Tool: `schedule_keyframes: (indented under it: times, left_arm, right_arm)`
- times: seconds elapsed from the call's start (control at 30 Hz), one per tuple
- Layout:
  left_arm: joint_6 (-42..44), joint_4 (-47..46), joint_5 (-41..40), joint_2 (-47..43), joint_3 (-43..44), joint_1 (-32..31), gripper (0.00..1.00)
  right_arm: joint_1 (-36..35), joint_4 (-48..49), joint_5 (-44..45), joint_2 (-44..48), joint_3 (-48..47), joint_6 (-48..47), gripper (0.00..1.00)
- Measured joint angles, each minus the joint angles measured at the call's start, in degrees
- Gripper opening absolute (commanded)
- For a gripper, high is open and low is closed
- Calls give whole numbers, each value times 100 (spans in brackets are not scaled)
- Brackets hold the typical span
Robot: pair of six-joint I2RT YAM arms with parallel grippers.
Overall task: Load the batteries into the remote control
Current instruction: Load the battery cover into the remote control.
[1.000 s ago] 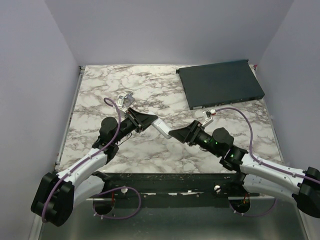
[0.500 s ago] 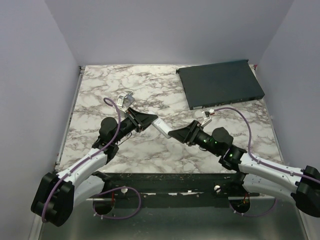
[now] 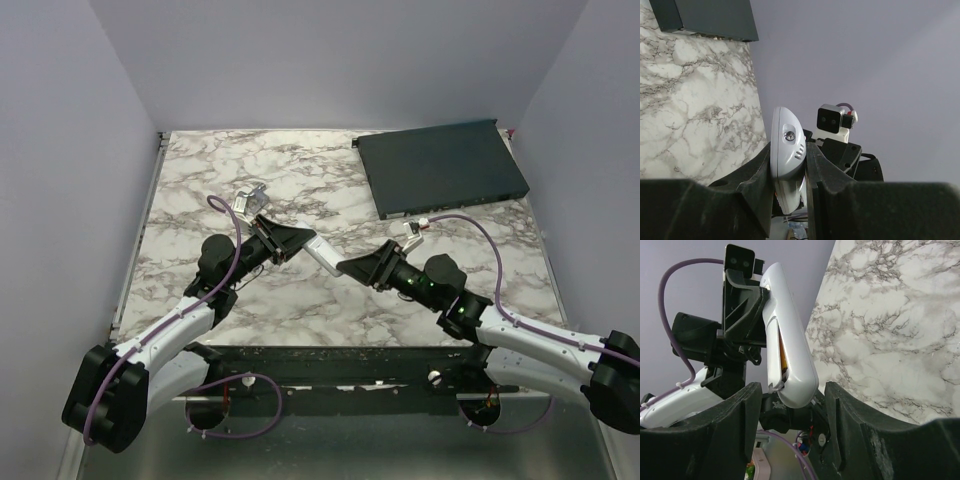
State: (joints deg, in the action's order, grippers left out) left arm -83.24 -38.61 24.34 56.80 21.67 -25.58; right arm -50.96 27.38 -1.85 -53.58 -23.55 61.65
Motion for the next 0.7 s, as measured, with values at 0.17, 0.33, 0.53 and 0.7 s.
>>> schedule_keyframes:
  times: [0.17,0.33,0.53,0.7]
  left_arm:
    - [-13,-26,22,0,-11,0,0]
    - [-44,-94,37,0,-48,0,0]
    - [-74,-118,59,0,-61,0,0]
    - [-81,-122,79,0,-61,0,0]
  right_arm:
    - [26,2,0,0,37,35,59]
    - [50,9,0,0,48,59,59]
    - [85,33,-28,-11,48,92,59]
    - [120,70,-50,-68,48,96,59]
